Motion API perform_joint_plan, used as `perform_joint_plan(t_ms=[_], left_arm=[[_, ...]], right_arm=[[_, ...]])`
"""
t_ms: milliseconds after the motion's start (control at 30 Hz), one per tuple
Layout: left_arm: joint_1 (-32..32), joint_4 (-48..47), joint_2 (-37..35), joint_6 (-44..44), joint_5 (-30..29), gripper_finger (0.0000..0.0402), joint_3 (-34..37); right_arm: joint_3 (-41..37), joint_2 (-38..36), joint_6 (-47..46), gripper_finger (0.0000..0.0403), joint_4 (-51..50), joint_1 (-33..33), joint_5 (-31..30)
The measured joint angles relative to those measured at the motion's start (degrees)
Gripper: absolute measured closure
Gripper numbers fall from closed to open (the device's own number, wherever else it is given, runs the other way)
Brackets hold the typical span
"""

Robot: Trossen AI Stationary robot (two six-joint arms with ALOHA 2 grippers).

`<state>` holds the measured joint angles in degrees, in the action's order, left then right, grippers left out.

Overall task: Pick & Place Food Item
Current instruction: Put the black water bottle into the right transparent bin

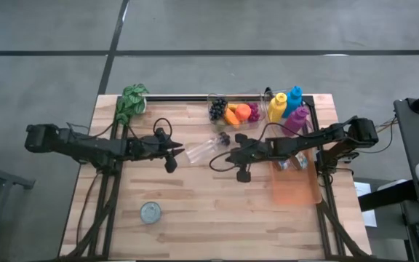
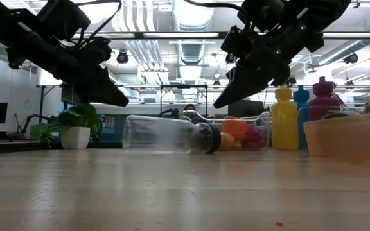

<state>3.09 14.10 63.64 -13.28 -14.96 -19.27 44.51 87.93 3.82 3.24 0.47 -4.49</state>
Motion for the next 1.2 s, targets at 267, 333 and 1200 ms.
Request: perform_joint_plan(t_ms=[267, 333, 1200], left_arm=[[0.0, -0.2, 0.0, 0.0, 0.0, 0.0293, 0.0], [0.0, -0.2, 0.0, 0.0, 0.2, 0.0293, 0.0], [0.0, -0.2, 0.0, -0.2, 0.0, 0.0293, 0.0]], right_arm=[[0.0, 0.0, 3.4, 0.0327, 0.7, 0.1, -0.2], [0.0, 0.0, 4.6, 0.0306, 1.0, 0.1, -0.4], [3.5, 0.2, -15.7, 0.0121, -2.7, -0.1, -9.6]])
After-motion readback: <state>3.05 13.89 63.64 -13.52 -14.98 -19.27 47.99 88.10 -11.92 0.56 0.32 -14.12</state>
